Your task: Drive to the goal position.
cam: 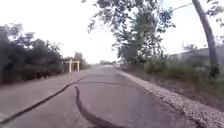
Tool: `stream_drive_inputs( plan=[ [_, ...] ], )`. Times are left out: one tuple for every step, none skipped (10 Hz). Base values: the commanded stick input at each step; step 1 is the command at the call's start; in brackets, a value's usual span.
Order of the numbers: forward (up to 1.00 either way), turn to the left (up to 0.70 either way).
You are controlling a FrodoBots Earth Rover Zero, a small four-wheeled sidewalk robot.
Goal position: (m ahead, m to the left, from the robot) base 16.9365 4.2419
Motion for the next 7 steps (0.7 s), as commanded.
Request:
stream_drive_inputs(
  plan=[
    [1.00,0.00],
    [1.00,-0.26],
    [1.00,-0.39],
    [1.00,-0.25],
    [1.00,-0.10],
    [1.00,0.00],
    [1.00,0.00]
  ],
)
